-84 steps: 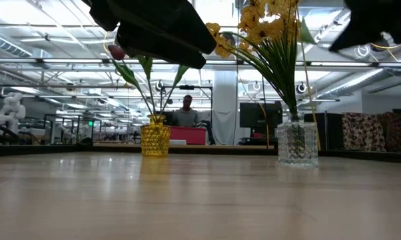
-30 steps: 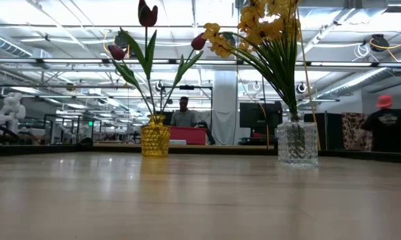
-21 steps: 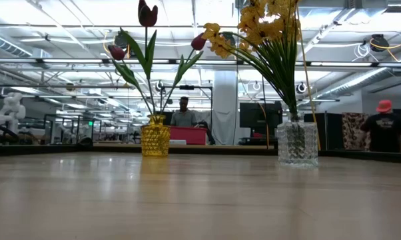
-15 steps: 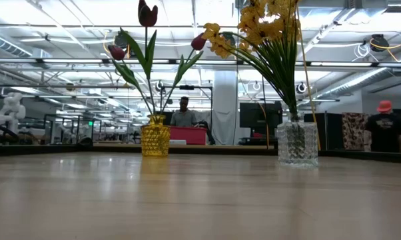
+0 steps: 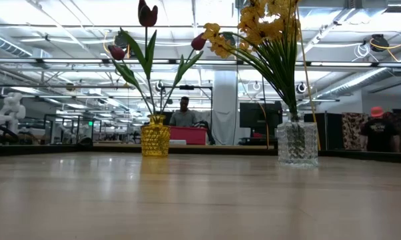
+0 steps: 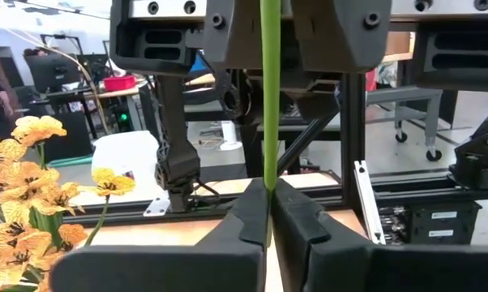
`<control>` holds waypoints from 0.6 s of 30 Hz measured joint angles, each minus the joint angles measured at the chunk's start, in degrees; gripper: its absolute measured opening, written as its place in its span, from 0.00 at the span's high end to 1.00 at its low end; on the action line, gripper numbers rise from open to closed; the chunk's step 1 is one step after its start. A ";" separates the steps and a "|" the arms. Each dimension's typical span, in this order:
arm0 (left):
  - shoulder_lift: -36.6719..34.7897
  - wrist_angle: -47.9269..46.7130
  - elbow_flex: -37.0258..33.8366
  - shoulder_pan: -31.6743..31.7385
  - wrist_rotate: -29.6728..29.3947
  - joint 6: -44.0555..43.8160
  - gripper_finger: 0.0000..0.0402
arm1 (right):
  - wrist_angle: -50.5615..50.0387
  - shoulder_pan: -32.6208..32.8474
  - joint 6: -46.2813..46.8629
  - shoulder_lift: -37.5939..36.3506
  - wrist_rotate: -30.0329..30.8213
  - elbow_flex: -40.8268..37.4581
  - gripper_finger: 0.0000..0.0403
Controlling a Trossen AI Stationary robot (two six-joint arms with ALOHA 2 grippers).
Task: Sort flowers into vase by color
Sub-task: Put the yellow flower into the transparent vase
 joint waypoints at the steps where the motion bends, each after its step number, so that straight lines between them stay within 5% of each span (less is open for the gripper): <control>1: 0.00 0.00 0.00 0.10 0.00 -0.04 0.97 | -0.03 -0.01 0.00 0.00 0.01 0.00 1.00; 10: -1.05 -7.49 0.07 0.16 -5.78 1.65 0.98 | -3.84 -0.02 5.75 0.00 2.18 -0.09 0.98; 18: -5.50 -21.20 0.04 -0.80 -11.49 -1.82 0.98 | -7.30 0.96 7.30 -0.11 10.50 -0.04 0.76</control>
